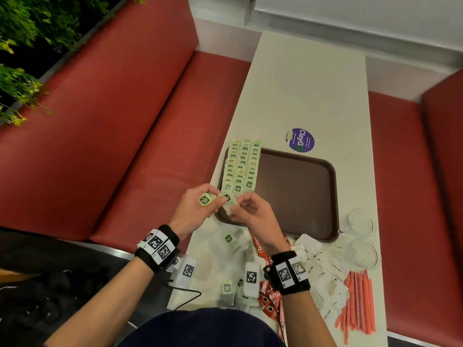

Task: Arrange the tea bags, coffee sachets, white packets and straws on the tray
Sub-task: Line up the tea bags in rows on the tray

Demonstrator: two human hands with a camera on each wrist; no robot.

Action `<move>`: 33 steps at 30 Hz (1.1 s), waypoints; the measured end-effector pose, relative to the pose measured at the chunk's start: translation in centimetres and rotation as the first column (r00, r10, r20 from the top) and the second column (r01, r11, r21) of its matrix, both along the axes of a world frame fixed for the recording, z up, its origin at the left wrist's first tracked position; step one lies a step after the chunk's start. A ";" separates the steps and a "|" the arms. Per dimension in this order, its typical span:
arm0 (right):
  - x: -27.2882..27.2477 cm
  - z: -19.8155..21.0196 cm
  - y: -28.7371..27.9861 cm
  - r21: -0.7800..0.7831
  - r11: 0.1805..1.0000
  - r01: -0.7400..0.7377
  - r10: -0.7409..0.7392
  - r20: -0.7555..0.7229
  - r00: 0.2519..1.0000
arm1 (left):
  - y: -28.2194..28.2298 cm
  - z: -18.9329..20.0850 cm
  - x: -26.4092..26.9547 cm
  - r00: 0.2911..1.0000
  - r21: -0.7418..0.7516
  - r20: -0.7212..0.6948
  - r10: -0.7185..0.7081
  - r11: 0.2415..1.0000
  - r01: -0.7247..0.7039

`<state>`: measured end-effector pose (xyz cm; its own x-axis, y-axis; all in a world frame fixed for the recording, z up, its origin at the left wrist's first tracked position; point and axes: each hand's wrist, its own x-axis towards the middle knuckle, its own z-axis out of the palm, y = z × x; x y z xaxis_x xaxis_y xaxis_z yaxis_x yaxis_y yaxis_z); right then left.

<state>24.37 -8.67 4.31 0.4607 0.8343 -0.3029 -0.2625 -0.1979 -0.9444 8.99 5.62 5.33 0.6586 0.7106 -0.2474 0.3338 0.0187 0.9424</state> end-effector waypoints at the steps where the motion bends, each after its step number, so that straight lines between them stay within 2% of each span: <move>1: -0.2 0.1 -0.3 -0.026 1.000 -0.015 0.017 0.090 0.996 | 0.1 0.1 0.2 1.000 0.016 -0.017 -0.013 1.000 0.014; 4: -0.6 0.6 -0.7 0.005 1.000 0.025 -0.026 0.308 0.951 | 0.1 0.5 0.6 0.993 0.101 -0.090 -0.075 0.991 0.084; 6: -0.5 0.7 -0.8 0.049 0.998 0.030 -0.047 0.393 0.919 | 0.0 0.6 0.9 0.986 0.154 -0.128 -0.103 0.981 0.122; 8: -0.3 0.4 -0.9 0.035 0.999 -0.009 -0.008 0.466 0.885 | -0.1 0.6 1.1 0.985 0.177 -0.136 -0.102 0.976 0.126; 10: 0.2 0.0 -0.9 0.005 1.000 -0.022 0.018 0.475 0.880 | -0.3 0.4 1.2 0.989 0.165 -0.123 -0.082 0.981 0.102; 13: 1.4 -1.6 -0.9 -0.027 0.997 0.071 -0.050 0.473 0.880 | -0.6 0.3 1.0 0.997 0.081 -0.078 -0.016 0.996 0.022; 16: 3.5 -4.4 -0.3 -0.111 0.965 0.237 -0.141 0.544 0.827 | -0.7 -0.3 0.5 0.997 -0.043 -0.056 0.047 0.998 -0.049; 18: 4.8 -6.2 0.3 -0.163 0.945 0.285 -0.141 0.582 0.801 | -0.7 -0.9 0.1 0.996 -0.150 -0.047 0.074 0.985 -0.080; 21: 5.9 -8.0 1.4 -0.220 0.940 0.262 -0.081 0.602 0.795 | -0.7 -1.6 -0.3 0.994 -0.282 -0.022 0.106 0.953 -0.108; 26: 6.1 -9.0 2.9 -0.253 0.939 0.232 -0.020 0.634 0.773 | -0.4 -1.7 -0.6 0.989 -0.387 0.033 0.141 0.914 -0.117; 33: 6.0 -9.9 4.0 -0.302 0.921 0.248 0.041 0.707 0.706 | -0.5 -2.0 -0.8 0.992 -0.341 0.093 0.082 0.939 -0.046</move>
